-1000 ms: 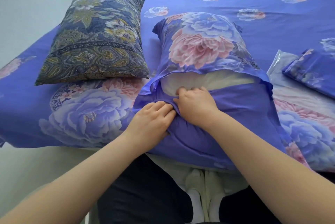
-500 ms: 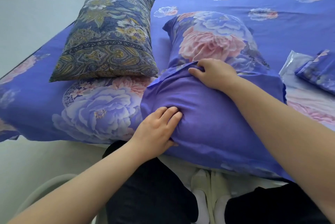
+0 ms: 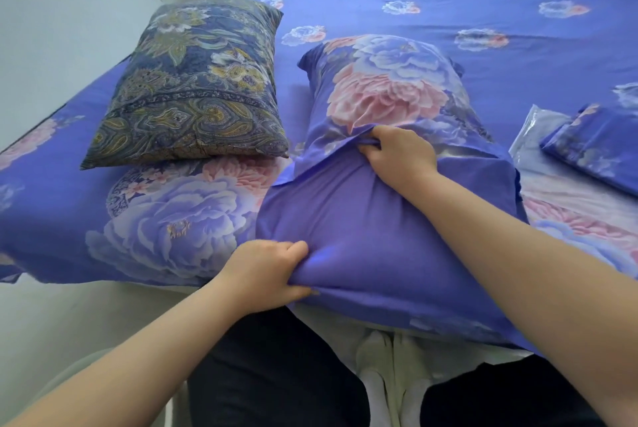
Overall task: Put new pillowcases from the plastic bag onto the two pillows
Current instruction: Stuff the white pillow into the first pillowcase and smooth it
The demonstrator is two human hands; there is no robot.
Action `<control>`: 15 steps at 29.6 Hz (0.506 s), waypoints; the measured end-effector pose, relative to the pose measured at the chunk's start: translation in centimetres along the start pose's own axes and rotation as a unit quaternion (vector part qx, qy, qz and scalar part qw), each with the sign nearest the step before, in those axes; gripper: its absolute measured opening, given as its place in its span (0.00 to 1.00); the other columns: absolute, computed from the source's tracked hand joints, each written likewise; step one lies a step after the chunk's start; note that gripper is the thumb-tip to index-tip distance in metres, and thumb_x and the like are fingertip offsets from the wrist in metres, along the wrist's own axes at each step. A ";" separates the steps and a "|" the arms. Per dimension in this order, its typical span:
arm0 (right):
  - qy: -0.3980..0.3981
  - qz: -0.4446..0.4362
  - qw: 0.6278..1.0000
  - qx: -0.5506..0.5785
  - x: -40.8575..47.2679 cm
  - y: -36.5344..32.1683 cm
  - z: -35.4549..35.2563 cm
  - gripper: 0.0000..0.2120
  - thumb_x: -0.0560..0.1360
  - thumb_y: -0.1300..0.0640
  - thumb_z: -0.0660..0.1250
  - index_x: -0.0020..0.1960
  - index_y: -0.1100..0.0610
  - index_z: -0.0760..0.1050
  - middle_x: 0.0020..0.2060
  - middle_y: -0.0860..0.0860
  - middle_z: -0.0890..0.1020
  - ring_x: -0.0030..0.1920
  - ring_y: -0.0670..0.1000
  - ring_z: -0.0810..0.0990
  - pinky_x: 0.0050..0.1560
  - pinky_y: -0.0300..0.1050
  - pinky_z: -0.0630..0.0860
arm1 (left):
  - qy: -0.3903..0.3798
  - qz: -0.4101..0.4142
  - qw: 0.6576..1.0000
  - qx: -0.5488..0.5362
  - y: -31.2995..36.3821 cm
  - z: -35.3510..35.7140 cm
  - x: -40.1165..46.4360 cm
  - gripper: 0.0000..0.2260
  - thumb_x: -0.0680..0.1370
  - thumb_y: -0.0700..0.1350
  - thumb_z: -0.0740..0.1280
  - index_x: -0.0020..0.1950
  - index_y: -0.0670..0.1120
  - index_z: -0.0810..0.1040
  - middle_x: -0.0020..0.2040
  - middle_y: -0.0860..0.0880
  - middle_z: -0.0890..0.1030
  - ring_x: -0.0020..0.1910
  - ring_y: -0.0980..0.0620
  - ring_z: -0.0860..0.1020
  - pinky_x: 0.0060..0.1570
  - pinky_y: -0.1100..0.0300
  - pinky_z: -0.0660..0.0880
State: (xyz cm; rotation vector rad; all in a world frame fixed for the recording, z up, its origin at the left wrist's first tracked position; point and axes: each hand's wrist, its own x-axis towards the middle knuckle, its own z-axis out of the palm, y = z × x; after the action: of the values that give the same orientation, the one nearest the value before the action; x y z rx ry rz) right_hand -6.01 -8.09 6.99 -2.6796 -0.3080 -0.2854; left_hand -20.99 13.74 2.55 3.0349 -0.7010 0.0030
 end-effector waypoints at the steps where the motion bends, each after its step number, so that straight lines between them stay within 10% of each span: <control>1: -0.016 0.016 1.000 0.017 0.2 0.1 -0.3 0.13 0.76 0.47 0.60 0.57 0.45 0.77 0.55 0.50 0.81 0.58 0.56 0.76 0.45 0.46 0.66 | -0.021 -0.032 0.999 -0.036 -0.6 -0.1 -0.2 0.24 0.64 0.71 0.61 0.41 0.51 0.69 0.36 0.54 0.78 0.35 0.51 0.77 0.31 0.58 0.68; 5: -0.074 0.011 0.995 0.059 1.2 -1.5 -1.2 0.12 0.74 0.43 0.61 0.50 0.47 0.78 0.52 0.49 0.81 0.56 0.55 0.77 0.47 0.47 0.69 | 0.084 -0.082 0.986 -0.116 -2.2 -1.4 1.2 0.27 0.73 0.69 0.49 0.41 0.49 0.75 0.38 0.52 0.77 0.41 0.48 0.76 0.35 0.55 0.68; 8: -0.107 -0.042 0.993 0.010 0.6 -4.4 0.3 0.10 0.75 0.43 0.60 0.41 0.47 0.74 0.48 0.50 0.80 0.51 0.55 0.78 0.43 0.45 0.68 | 0.192 -0.128 0.966 -0.114 -1.8 -1.3 3.4 0.16 0.78 0.55 0.61 0.56 0.46 0.77 0.53 0.47 0.76 0.53 0.44 0.74 0.52 0.48 0.72; 11: -0.105 -0.101 0.985 -0.087 0.6 -6.2 2.8 0.09 0.76 0.50 0.60 0.50 0.49 0.78 0.52 0.51 0.81 0.53 0.55 0.79 0.43 0.43 0.67 | 0.139 -0.129 0.974 -0.127 0.2 0.4 5.0 0.27 0.78 0.51 0.62 0.75 0.44 0.62 0.73 0.43 0.64 0.71 0.43 0.63 0.70 0.50 0.60; 15: 0.082 -0.055 0.990 -0.103 2.2 -4.0 1.2 0.12 0.80 0.49 0.57 0.56 0.52 0.76 0.53 0.52 0.80 0.51 0.59 0.80 0.43 0.48 0.71 | 0.078 -0.095 0.987 -0.105 1.0 2.7 5.1 0.29 0.81 0.55 0.54 0.75 0.51 0.41 0.77 0.51 0.44 0.77 0.50 0.47 0.74 0.51 0.51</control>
State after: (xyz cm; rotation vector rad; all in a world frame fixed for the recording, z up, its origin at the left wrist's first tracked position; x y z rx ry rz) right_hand -4.75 -3.60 8.01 -2.8224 -0.3953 -0.5973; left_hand -16.86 10.55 -0.09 2.8457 -0.3718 0.1499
